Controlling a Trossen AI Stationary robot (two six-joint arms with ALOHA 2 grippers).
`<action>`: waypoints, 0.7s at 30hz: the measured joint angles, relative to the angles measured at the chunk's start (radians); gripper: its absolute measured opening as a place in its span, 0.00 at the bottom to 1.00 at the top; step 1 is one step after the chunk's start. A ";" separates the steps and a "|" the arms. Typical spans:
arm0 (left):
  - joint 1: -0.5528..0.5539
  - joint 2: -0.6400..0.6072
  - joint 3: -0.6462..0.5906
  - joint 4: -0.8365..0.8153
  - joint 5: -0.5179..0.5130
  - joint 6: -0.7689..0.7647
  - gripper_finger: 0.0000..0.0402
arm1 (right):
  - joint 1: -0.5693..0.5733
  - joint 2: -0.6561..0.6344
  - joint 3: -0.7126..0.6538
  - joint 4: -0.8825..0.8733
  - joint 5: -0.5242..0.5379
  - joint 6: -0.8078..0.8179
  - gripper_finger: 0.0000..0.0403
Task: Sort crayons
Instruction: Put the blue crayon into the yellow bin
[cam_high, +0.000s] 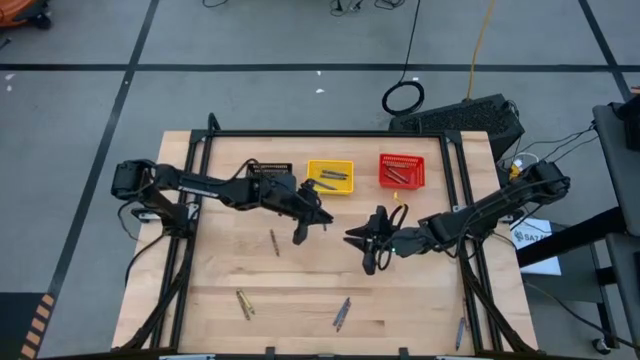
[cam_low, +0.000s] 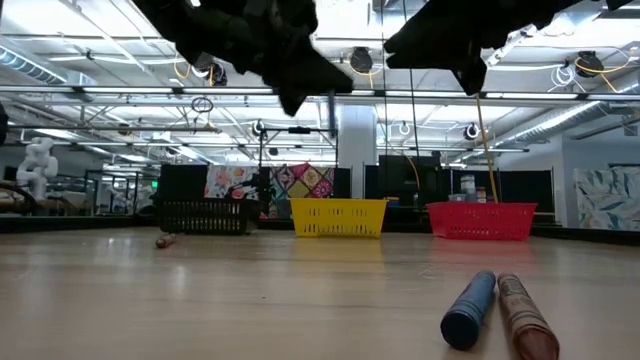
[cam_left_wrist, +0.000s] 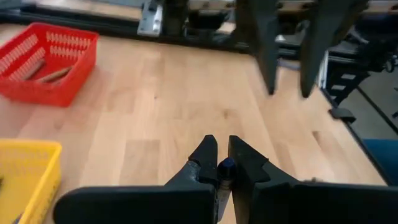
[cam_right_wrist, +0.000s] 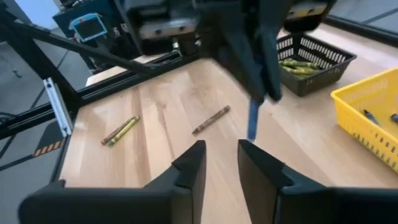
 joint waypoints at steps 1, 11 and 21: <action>0.001 -0.005 -0.001 -0.003 0.000 0.003 0.02 | 0.004 0.000 0.000 -0.004 -0.001 0.004 0.21; 0.031 -0.007 0.001 -0.085 0.000 0.053 0.02 | 0.037 0.000 0.000 -0.089 -0.001 0.073 0.23; 0.148 -0.007 0.001 -0.078 0.010 0.155 0.02 | 0.037 0.001 0.000 -0.104 -0.001 0.075 0.23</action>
